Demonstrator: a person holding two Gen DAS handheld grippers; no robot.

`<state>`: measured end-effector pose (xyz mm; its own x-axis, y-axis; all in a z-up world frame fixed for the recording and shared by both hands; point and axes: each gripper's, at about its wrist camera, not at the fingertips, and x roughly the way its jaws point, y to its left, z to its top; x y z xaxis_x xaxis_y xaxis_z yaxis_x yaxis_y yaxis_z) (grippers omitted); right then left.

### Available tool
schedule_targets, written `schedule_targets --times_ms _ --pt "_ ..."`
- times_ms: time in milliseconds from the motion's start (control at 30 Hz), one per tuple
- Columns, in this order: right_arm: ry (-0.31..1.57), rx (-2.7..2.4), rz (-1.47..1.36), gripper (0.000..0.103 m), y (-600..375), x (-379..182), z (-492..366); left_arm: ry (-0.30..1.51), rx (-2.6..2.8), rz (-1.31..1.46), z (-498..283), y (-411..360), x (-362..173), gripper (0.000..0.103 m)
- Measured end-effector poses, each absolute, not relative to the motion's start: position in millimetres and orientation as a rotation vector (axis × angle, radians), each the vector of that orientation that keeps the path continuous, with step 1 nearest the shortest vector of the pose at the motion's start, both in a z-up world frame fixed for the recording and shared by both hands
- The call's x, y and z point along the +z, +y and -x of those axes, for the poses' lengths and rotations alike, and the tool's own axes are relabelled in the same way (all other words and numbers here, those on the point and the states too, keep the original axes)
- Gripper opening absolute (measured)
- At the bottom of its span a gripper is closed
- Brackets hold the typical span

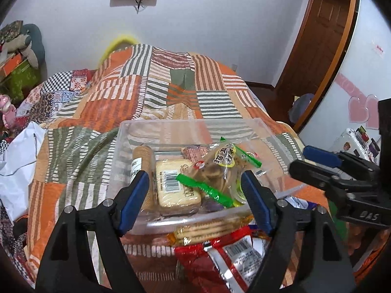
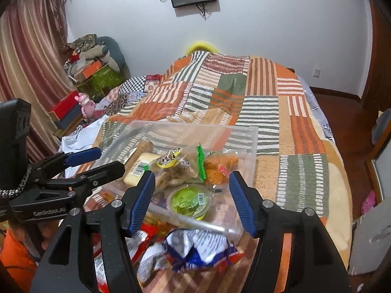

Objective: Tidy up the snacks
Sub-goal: 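Place the cracker bag and jelly cup into the clear box and release, then grasp the red chip bag with the left tool while the right tool grasps the blue-white chip bag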

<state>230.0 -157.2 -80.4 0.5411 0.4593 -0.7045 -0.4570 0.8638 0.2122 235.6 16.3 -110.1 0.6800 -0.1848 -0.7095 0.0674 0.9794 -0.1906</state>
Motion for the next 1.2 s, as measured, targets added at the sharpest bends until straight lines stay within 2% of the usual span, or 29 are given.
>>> schedule_targets --times_ms 133,300,800,1200 --pt "0.817 0.544 -0.004 0.063 -162 -75 -217 0.82 -0.136 0.149 -225 16 -108 0.081" --pt "0.815 0.543 0.002 0.067 -168 -76 -206 0.826 -0.111 0.133 -205 13 -109 0.091" --pt "0.867 0.514 -0.019 0.069 -193 -99 -172 0.921 -0.136 0.133 -169 -12 -129 0.093" --pt "0.943 0.506 -0.032 0.073 -194 -128 -172 1.015 -0.162 0.13 -170 -28 -164 0.095"
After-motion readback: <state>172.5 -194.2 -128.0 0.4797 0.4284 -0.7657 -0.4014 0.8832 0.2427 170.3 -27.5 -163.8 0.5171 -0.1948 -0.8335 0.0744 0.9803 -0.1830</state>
